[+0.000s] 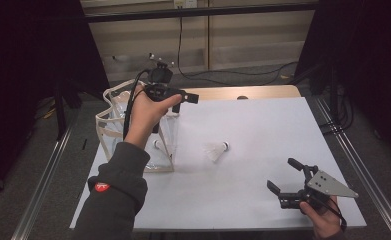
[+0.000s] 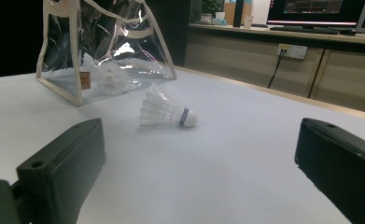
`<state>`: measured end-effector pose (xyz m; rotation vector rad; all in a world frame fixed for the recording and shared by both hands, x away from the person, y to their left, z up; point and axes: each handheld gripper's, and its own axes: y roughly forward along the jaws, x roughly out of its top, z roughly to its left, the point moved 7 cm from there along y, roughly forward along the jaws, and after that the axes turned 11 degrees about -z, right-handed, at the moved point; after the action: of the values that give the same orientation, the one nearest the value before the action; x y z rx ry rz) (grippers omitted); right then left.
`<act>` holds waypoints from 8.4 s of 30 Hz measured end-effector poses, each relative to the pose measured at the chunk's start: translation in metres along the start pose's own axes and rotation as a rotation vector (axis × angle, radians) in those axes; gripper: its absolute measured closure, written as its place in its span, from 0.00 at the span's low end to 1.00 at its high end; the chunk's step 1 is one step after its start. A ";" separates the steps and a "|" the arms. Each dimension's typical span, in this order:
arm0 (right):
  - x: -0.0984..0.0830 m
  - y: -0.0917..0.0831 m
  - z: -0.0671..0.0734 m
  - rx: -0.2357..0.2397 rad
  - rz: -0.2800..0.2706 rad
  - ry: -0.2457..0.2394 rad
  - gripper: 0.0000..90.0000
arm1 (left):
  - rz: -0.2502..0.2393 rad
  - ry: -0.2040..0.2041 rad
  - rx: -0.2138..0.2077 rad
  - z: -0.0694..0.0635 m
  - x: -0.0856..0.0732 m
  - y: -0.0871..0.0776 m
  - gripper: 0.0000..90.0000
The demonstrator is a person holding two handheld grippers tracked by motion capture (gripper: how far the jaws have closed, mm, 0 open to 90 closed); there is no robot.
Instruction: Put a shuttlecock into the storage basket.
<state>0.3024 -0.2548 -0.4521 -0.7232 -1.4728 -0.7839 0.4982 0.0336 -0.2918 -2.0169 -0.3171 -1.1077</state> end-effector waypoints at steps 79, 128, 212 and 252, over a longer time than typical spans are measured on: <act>0.000 0.000 -0.001 0.005 0.000 -0.004 0.02 | 0.099 0.039 -0.076 -0.029 -0.062 0.077 0.14; 0.000 -0.001 -0.001 0.004 0.007 0.000 0.02 | 0.190 0.030 -0.084 -0.031 -0.096 0.113 0.14; 0.000 -0.001 -0.002 0.002 -0.002 0.000 0.02 | 0.335 0.142 -0.060 -0.032 -0.149 0.176 0.53; 0.000 0.000 0.000 0.007 0.002 -0.004 0.02 | 0.237 0.059 -0.086 -0.024 -0.094 0.113 0.73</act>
<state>0.3026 -0.2550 -0.4522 -0.7209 -1.4772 -0.7764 0.4906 -0.0437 -0.4192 -2.0314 0.0013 -1.0434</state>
